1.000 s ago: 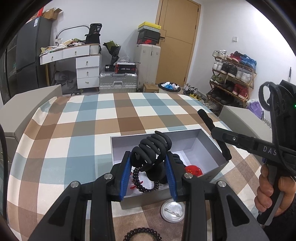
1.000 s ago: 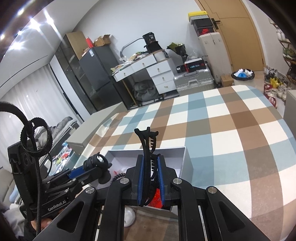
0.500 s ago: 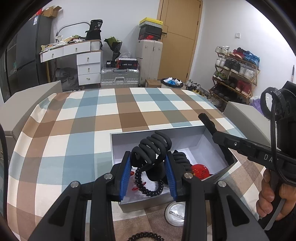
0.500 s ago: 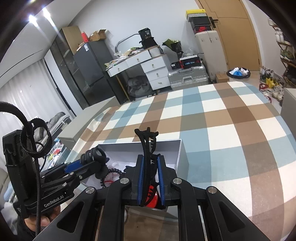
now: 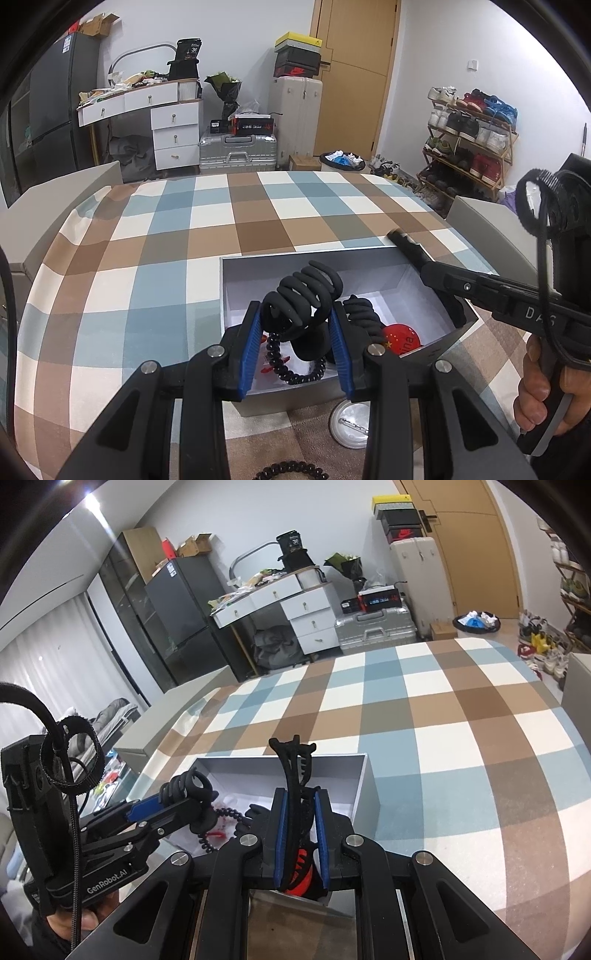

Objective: Organize jewelry
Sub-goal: 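Lower both held items into the grey box and open both grippers, then withdraw both grippers and bring the right gripper to the white round badge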

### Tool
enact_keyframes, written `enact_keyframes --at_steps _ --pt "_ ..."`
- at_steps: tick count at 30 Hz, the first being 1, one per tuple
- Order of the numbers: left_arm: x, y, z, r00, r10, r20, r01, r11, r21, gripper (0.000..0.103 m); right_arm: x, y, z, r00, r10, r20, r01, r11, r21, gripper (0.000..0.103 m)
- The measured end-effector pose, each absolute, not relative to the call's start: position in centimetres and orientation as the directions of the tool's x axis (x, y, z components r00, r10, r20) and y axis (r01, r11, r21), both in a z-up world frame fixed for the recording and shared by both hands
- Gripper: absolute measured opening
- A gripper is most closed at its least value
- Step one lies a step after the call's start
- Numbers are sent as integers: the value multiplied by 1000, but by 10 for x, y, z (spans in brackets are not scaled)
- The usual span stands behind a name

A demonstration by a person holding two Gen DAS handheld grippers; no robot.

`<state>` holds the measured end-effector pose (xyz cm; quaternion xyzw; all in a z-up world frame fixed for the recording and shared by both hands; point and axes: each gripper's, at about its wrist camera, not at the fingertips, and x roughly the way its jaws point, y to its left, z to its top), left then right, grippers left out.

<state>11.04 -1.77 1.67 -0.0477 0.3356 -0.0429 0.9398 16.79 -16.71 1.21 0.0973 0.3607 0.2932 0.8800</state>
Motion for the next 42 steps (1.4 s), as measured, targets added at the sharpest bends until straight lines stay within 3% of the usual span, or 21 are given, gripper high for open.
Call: enact_keyframes --at_steps 5,8,11,13,18,21,22,38,42 --pt "109 -17 17 769 -116 -629 51 991 -120 30 162 -167 20 574 592 -566 -463 805 372 16" --pt "107 -16 18 764 -129 -632 60 990 -130 34 158 -167 25 576 591 -565 -474 805 358 26" --pt "99 -16 22 774 -134 -619 70 989 -127 57 154 -166 29 574 585 -573 -483 807 340 36" --pt "93 -15 24 782 -142 -607 75 988 -134 75 150 -166 31 580 573 -579 -482 814 323 50" --pt "74 -6 27 801 -114 -588 46 991 -129 86 137 -168 37 590 552 -590 -476 827 297 82" --pt "63 1 22 805 -88 -587 13 991 -131 102 130 -168 38 563 568 -600 -490 814 311 93" --pt "60 3 21 808 -84 -583 8 991 -132 102 127 -167 38 558 567 -606 -492 814 308 97" --pt "42 19 7 773 -18 -634 -25 998 -59 102 102 -126 8 452 511 -731 -588 787 186 100" --pt "44 27 5 766 -7 -642 -48 996 -69 102 99 -111 -9 403 487 -775 -629 763 152 91"
